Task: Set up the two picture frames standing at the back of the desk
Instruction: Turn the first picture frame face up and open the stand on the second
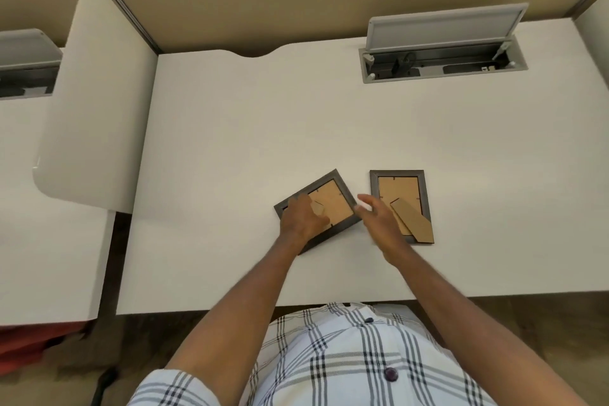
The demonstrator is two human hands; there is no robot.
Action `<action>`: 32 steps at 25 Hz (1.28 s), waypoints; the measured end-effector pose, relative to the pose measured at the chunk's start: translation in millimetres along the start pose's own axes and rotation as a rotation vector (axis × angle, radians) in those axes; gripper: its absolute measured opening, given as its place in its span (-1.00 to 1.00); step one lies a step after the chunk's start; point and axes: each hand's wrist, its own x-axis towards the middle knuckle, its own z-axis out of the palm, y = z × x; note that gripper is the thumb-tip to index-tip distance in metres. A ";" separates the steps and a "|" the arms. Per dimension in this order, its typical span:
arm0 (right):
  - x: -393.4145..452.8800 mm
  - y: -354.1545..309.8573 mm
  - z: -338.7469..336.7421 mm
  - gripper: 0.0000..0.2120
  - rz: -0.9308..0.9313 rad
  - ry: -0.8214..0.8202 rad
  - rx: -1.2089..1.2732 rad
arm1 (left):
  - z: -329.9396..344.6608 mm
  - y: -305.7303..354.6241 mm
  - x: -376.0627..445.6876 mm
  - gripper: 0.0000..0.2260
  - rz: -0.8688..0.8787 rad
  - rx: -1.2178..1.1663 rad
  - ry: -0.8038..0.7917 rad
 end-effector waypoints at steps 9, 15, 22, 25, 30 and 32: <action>-6.1 -16.6 0.0 -0.69 0.018 -0.095 0.365 | -49.0 -18.9 -6.7 -0.65 0.056 -0.891 -0.458; -11.4 -32.7 3.6 -0.54 0.051 -0.367 0.248 | -51.7 -18.2 -19.8 -0.64 0.159 -0.944 -0.772; -21.6 -26.1 -10.9 -0.63 0.098 -0.466 0.469 | -65.2 -29.2 -7.4 -0.79 0.219 -0.764 -0.610; -24.2 -22.5 -9.5 -0.64 0.078 -0.426 0.410 | -61.6 -34.5 3.3 -0.86 0.158 -0.545 -0.291; -22.5 -20.0 0.7 -0.62 0.042 -0.375 0.284 | -47.6 -44.2 5.7 -0.79 0.022 -0.604 -0.185; -20.2 -21.3 5.6 -0.62 0.010 -0.378 0.250 | -47.8 -46.3 5.5 -0.75 -0.024 -0.764 -0.215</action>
